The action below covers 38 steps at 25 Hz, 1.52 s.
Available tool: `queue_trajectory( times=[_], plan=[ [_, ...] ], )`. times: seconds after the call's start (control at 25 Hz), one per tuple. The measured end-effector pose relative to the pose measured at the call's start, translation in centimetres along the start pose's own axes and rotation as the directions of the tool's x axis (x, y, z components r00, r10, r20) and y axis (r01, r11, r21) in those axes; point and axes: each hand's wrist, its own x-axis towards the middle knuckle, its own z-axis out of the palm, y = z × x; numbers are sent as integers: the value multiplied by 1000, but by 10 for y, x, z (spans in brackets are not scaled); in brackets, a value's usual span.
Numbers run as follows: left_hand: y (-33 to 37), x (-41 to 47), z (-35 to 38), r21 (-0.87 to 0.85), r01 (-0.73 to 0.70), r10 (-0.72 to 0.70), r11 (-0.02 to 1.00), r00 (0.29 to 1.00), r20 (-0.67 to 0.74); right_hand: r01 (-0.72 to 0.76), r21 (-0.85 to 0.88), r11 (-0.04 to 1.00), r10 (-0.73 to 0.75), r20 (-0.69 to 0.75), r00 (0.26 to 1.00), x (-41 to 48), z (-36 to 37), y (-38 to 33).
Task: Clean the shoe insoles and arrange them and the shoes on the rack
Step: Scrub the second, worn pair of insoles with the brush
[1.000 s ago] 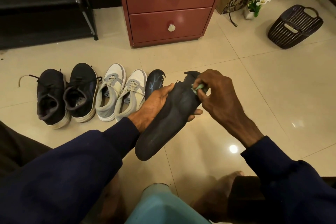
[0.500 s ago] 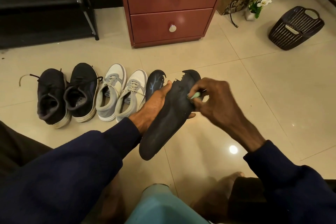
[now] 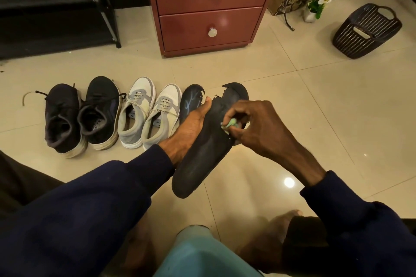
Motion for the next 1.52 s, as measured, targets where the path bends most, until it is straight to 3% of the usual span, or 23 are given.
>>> queue_trajectory(
  times=[0.16, 0.36, 0.48, 0.56, 0.72, 0.76, 0.84, 0.92, 0.96, 1.12, 1.16, 1.24, 1.32, 1.52],
  plan=[
    [-2, -6, 6, -11, 66, -65, 998, 996, 60, -27, -160, 987, -17, -271, 962, 8, -10, 22],
    [-2, 0, 3, -57, -37, 39, 998, 999, 32, 96, -28, 995, -97, -40, 994, 0, 10, -1],
    [-2, -10, 7, 25, 102, -105, 994, 971, 217, 32, -107, 994, -62, -284, 957, 8, 0, 21],
    [-1, -15, 8, 63, 128, -139, 990, 964, 228, 26, -175, 984, -87, -350, 933, 6, 0, 23],
    [-3, -3, -2, 1, 23, -23, 1000, 998, 55, 170, -109, 979, -172, -15, 985, -2, 19, -2],
    [-3, -4, -1, -7, 49, -49, 999, 996, 80, 159, -114, 981, -163, -28, 986, 0, 16, 1],
    [-3, -8, 3, 50, 157, -164, 986, 965, 206, 74, -182, 980, -113, -216, 970, 7, 3, 18],
    [-2, -13, 6, 100, 169, -185, 981, 964, 190, -10, -259, 966, -78, -329, 941, 8, -3, 26],
    [-2, -11, 4, 81, 137, -147, 987, 979, 139, -6, -254, 967, -75, -309, 948, 5, 1, 22],
    [-4, -1, -6, 8, 11, -11, 1000, 1000, 14, 108, -103, 989, -102, 62, 993, -3, 18, -2],
    [-4, -1, -6, -5, 45, -45, 999, 998, 42, 87, -119, 989, -84, 28, 996, -1, 14, 3],
    [-5, -5, 0, 21, 131, -133, 991, 982, 133, 3, -214, 977, -42, -178, 983, 6, 1, 23],
    [-4, -10, 4, 50, 146, -151, 988, 980, 126, -60, -266, 962, -19, -287, 958, 5, -4, 30],
    [-4, -2, -6, -3, 31, -31, 1000, 1000, 0, 56, -72, 996, -55, 25, 998, -5, 20, -1]
  ],
)
